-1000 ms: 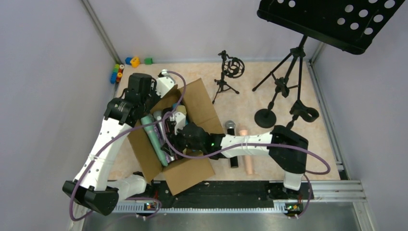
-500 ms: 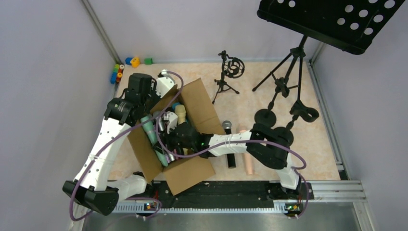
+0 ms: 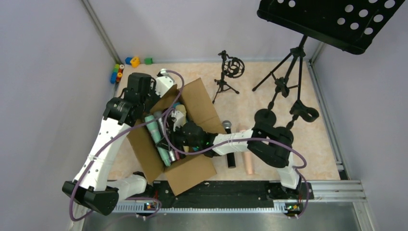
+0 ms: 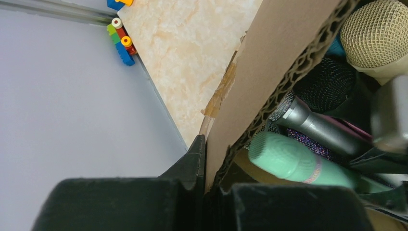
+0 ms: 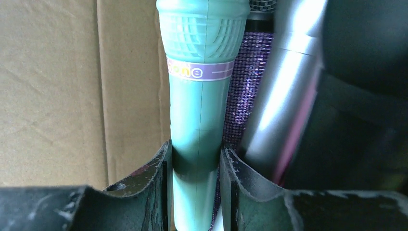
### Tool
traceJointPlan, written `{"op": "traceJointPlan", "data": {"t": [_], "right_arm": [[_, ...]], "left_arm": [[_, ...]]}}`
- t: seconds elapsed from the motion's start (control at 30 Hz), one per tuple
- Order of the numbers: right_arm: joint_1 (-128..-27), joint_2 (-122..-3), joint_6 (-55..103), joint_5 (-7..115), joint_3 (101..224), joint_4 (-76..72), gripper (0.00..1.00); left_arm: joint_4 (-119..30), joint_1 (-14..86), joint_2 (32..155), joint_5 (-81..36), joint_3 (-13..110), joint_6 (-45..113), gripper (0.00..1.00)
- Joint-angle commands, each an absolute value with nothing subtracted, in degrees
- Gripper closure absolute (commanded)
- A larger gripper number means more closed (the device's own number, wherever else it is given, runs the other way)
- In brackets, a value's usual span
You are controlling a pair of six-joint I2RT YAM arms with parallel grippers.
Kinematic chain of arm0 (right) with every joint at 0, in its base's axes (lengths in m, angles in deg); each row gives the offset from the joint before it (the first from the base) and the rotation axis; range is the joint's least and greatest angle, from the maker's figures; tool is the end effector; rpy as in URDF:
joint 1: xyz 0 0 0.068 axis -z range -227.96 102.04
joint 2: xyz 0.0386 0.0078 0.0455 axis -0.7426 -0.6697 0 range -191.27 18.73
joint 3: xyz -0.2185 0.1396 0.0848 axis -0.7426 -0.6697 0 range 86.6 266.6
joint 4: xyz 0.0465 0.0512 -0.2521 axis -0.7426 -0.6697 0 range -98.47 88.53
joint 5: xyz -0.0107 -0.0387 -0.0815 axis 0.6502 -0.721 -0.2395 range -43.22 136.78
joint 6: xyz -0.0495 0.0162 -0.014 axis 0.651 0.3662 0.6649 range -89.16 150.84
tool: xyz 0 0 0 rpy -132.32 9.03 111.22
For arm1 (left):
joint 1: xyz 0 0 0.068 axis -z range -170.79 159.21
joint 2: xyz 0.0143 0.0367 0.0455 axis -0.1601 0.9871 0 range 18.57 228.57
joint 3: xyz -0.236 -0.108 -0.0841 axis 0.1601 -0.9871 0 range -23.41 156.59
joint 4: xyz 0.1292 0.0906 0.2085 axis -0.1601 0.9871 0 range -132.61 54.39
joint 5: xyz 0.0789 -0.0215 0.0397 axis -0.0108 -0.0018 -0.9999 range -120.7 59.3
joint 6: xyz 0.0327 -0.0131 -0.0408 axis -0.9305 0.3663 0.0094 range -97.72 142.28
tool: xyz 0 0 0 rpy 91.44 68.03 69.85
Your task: Attach the microphones to the stand
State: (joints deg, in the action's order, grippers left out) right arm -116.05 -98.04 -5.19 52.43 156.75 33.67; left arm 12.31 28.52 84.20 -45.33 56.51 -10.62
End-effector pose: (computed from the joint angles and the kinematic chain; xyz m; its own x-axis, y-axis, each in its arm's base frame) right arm 0.1675 0.4263 0.1906 -0.6243 0.0163 -0.7810 -0.7322 0.3364 0.5923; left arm 0.2069 -0.0629 0.4020 -0.4405 0.7112 -0.5478 0.4505 0.7029 0.5504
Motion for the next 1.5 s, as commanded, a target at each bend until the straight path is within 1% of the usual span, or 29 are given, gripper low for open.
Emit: {"op": "traceJointPlan", "data": {"t": [0.0,0.17,0.33,0.6,0.8,0.9,0.97,1.27,1.47], "right_arm": [[-115.7,-88.6,-4.4,50.7,151.5,36.2,1.0],[-115.7,-76.2,-2.4,47.3,142.3,34.6,1.0],[-115.7,-60.8,-2.0,42.3,133.8,26.9,1.0],[-115.3,-37.8,-3.0,25.5,121.6,6.5,1.0],[-112.3,-29.1,-10.4,18.3,117.0,-6.6,1.0],[-109.9,-30.2,-13.1,18.6,117.5,-11.3,1.0],[-107.9,-33.8,-14.2,20.6,118.2,-12.1,1.0],[-106.6,-52.5,-12.7,32.3,123.8,-0.4,1.0],[-106.7,-60.6,-12.0,33.5,128.4,1.8,1.0]], "left_arm": [[5.4,29.0,82.0,-44.2,58.2,-8.1,1.0],[4.8,29.0,81.9,-45.1,57.4,-9.2,1.0],[5.4,29.1,82.4,-45.4,57.3,-9.8,1.0],[6.2,29.0,82.1,-44.7,56.8,-11.3,1.0],[6.3,28.9,82.5,-44.7,57.2,-11.5,1.0],[6.6,29.0,82.7,-44.4,57.6,-11.5,1.0],[6.9,29.0,82.9,-44.4,57.9,-11.5,1.0],[7.1,29.0,82.9,-44.4,58.1,-11.7,1.0],[7.1,29.0,82.8,-44.2,58.2,-11.6,1.0]]}}
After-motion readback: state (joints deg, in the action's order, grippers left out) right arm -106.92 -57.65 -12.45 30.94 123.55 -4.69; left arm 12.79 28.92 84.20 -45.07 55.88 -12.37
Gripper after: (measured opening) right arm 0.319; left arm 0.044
